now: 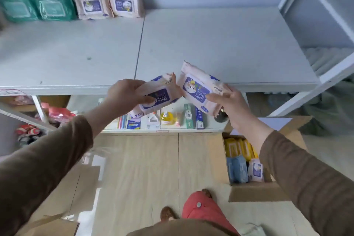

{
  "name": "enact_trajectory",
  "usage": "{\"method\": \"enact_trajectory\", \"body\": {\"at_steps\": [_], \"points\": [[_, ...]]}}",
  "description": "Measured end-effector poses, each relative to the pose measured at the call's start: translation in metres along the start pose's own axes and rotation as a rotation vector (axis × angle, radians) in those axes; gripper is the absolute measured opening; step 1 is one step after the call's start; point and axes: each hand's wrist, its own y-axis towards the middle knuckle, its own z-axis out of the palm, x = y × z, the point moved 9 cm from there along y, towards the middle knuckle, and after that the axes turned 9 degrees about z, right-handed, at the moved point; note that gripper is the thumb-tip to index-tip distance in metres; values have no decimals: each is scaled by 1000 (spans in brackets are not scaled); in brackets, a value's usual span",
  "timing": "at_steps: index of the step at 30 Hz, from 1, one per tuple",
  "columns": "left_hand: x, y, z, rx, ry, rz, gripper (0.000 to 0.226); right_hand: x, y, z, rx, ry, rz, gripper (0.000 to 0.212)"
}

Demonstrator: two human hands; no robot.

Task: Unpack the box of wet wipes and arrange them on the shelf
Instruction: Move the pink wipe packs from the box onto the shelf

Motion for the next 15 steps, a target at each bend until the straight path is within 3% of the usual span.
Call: {"method": "enact_trajectory", "body": {"at_steps": [2, 6, 10, 15], "points": [[18, 11, -37, -38, 29, 16, 18, 29, 15, 33, 23, 7, -10, 19], [58, 51, -92, -58, 84, 29, 19, 74, 64, 87, 20, 30, -52, 30], [101, 112, -132, -71, 95, 9, 17, 104, 143, 125, 49, -12, -89, 23], [158, 203, -172, -74, 127, -48, 21, 143, 249, 172, 116, 33, -41, 43]]}}
